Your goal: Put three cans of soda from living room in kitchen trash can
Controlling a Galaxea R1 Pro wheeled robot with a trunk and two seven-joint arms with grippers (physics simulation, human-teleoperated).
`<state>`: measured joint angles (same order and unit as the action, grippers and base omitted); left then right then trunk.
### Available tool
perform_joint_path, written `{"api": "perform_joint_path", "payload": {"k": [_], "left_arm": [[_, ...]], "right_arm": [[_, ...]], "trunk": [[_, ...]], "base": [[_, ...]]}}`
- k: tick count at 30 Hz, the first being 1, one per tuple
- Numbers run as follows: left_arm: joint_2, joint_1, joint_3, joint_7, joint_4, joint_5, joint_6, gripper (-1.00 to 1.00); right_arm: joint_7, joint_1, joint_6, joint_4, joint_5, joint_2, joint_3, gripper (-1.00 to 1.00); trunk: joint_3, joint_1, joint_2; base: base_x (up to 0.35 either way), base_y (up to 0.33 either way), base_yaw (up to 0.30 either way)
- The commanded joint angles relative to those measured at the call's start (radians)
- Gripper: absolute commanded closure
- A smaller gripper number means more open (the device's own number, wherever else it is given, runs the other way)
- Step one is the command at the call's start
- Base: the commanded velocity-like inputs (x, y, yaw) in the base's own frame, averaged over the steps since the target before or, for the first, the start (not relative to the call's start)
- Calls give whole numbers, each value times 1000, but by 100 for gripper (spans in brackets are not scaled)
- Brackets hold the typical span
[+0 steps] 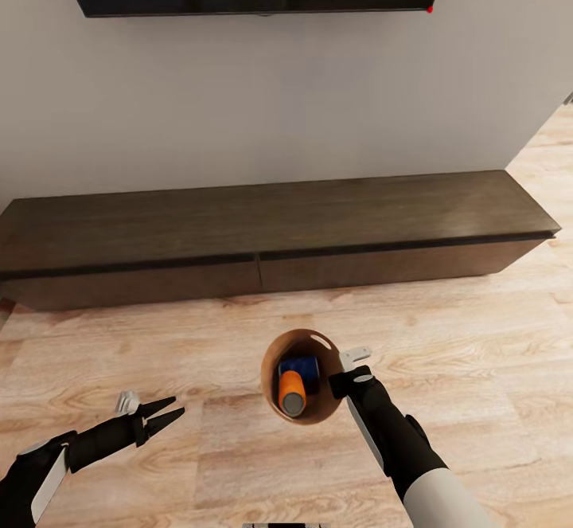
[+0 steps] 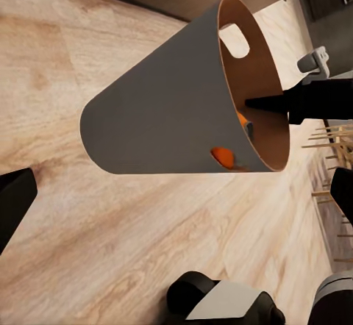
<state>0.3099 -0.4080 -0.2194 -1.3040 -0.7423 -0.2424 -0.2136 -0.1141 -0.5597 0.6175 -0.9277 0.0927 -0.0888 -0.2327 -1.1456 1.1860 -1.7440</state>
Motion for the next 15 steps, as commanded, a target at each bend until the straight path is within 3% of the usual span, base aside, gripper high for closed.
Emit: {"api": "perform_joint_path", "payload": {"k": [1, 6, 15], "left_arm": [[0, 0, 0, 0, 1, 0, 0, -100], [0, 0, 0, -1, 1, 0, 0, -100], [0, 0, 0, -1, 0, 0, 0, -100]], "right_arm": [[1, 0, -1, 0, -7, 0, 0, 100], [1, 0, -1, 0, -7, 0, 0, 100], [1, 0, -1, 0, -7, 0, 0, 100]], "trunk": [[0, 0, 0], [0, 0, 0], [-28, 34, -63]], "base": [[0, 0, 0], [0, 0, 0], [0, 0, 0]]}}
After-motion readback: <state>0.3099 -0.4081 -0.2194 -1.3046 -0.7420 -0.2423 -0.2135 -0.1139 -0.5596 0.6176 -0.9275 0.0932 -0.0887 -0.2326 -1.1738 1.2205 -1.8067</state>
